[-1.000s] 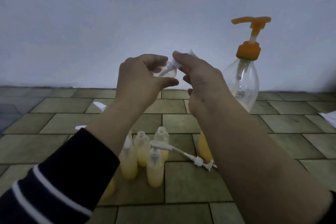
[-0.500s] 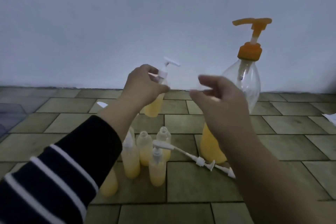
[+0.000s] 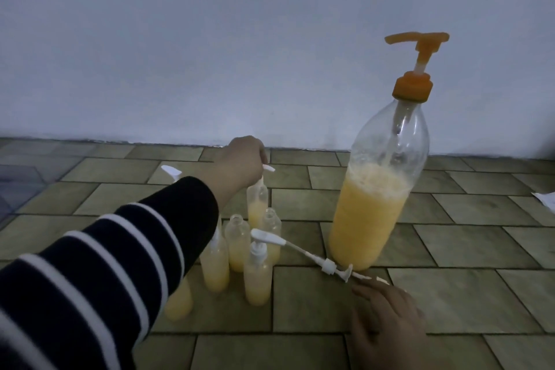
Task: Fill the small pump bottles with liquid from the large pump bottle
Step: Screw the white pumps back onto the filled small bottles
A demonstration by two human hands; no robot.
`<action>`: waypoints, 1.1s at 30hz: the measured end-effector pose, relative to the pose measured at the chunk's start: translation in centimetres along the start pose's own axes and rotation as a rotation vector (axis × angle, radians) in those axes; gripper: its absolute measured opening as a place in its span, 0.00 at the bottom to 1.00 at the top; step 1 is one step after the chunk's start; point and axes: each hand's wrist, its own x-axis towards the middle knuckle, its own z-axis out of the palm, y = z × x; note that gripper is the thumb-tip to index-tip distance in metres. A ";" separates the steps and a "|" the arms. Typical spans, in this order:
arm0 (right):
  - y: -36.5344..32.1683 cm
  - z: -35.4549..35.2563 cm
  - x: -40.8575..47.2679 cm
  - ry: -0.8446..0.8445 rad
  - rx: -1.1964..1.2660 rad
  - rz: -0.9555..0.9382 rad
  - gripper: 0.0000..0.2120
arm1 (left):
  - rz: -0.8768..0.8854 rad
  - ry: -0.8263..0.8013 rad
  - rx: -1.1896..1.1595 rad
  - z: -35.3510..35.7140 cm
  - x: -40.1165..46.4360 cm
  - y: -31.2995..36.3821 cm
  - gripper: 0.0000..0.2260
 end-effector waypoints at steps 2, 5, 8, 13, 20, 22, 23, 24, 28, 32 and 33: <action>0.2 0.2 -0.2 -0.016 -0.028 0.041 0.19 | -0.008 -0.045 0.032 -0.2 0.1 0.4 0.04; 0.5 0.3 0.1 -0.013 -0.088 0.074 0.14 | 0.010 -0.102 0.090 -0.7 -0.3 0.4 0.12; 1.3 1.0 -0.1 -0.068 -0.130 0.104 0.19 | -0.003 -0.063 0.187 -1.9 -1.6 -0.5 0.20; 1.3 1.6 -0.5 0.013 -0.153 0.120 0.20 | 0.078 -0.263 0.345 -3.9 -5.6 -1.6 0.20; 1.0 1.6 -0.1 0.003 -0.159 0.166 0.22 | 0.152 -0.271 0.488 -2.7 -6.3 -0.6 0.26; 0.7 1.5 0.0 -0.012 -0.173 0.177 0.22 | 0.193 -0.319 0.588 -2.4 -6.4 -0.1 0.24; 0.7 1.5 0.0 -0.017 -0.173 0.182 0.22 | 0.205 -0.336 0.644 -2.1 -6.4 0.1 0.24; 0.6 1.5 -0.1 -0.018 -0.177 0.185 0.22 | 0.206 -0.351 0.693 -1.8 -6.4 0.3 0.24; 0.8 1.7 -0.2 0.008 -0.203 0.190 0.22 | 0.195 -0.436 0.812 -0.1 -6.0 1.3 0.25; 0.8 2.5 -0.2 0.099 -0.222 0.175 0.20 | 0.186 -0.469 0.808 0.5 -5.9 1.1 0.19; 1.0 2.9 -0.3 0.124 -0.237 0.170 0.20 | 0.174 -0.457 0.723 0.4 -5.8 0.7 0.16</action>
